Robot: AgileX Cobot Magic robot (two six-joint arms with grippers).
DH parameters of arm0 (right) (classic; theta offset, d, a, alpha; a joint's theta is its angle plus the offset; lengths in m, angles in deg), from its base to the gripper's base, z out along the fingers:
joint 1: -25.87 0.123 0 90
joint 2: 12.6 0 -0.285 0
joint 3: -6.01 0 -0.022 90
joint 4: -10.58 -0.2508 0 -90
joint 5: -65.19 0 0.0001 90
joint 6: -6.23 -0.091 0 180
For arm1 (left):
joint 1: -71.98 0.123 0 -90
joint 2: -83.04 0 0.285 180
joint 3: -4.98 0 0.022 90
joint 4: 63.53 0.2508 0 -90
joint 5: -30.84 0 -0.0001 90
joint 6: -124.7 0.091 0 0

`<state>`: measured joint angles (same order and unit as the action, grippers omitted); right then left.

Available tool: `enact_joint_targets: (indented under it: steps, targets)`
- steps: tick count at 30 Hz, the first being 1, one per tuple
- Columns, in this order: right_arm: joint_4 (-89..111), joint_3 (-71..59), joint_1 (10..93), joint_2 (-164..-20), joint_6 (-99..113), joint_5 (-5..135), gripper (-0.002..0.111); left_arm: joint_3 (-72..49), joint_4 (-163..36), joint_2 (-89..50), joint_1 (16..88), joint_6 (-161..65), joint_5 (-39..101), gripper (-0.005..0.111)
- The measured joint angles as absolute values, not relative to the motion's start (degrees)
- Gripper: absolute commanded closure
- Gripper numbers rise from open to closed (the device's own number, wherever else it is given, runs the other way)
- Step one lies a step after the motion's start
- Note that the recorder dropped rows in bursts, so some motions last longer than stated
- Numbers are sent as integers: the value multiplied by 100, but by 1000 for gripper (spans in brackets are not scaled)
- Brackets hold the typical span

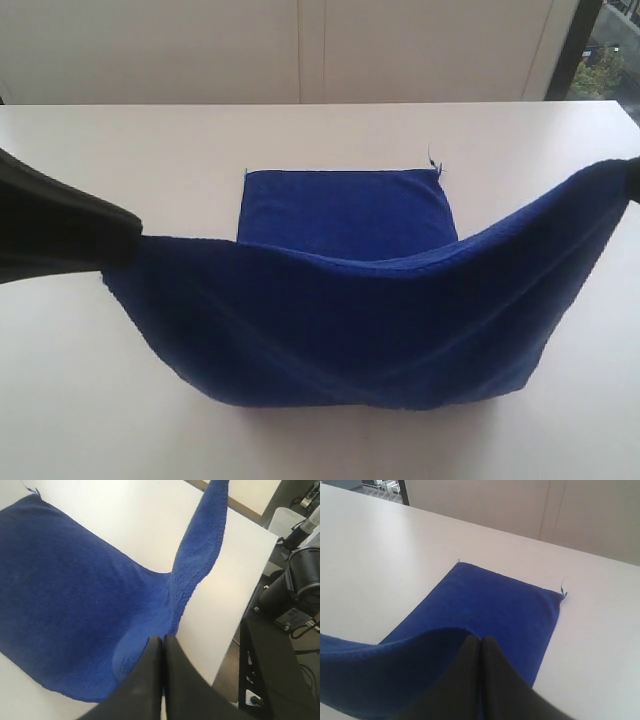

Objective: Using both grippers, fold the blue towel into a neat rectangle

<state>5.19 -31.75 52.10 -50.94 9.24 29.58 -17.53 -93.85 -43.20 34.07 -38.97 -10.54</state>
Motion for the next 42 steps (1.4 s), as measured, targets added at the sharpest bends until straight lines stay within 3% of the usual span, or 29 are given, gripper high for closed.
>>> enact_joint_targets:
  steps: [15, 28, 42]
  targets:
    - [1058, -3167, 5210, -6616, 785, 4550, 108, -1753, -8385, -3043, 3407, -3730, 507, 107]
    - [1298, -3167, 4855, -7162, 773, 4986, 108, -1753, -7863, -2607, 3417, -3768, 1195, 107]
    - [1321, -2799, 4291, -8296, 749, 5371, 108, -1753, -7606, -1596, 4249, -4288, 2038, 107]
